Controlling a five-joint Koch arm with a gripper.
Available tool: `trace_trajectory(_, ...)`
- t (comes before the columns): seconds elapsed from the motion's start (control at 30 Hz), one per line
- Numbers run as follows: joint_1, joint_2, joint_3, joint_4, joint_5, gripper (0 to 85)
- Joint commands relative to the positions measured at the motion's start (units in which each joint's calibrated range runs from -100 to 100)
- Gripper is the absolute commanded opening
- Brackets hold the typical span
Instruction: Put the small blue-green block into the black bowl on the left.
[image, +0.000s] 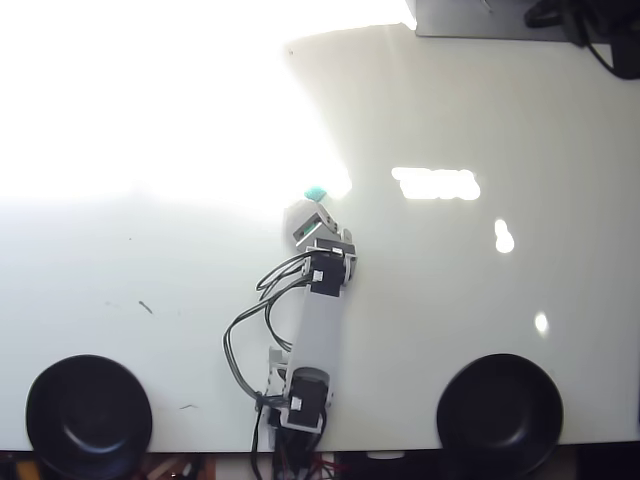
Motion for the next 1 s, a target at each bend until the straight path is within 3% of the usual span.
trace_trajectory(0.0, 0.1, 0.8, 3.7, 3.0, -0.3, 47.2)
trace_trajectory(0.43, 1.0, 10.7, 6.2, 7.8, -1.5, 38.4)
trace_trajectory(0.53, 1.2, 12.1, 6.6, 7.9, -2.2, 32.6)
trace_trajectory(0.77, 1.1, 12.7, 6.3, 10.1, -2.8, 3.4)
trace_trajectory(0.97, 2.0, 10.8, 6.3, 10.0, -2.0, 3.4)
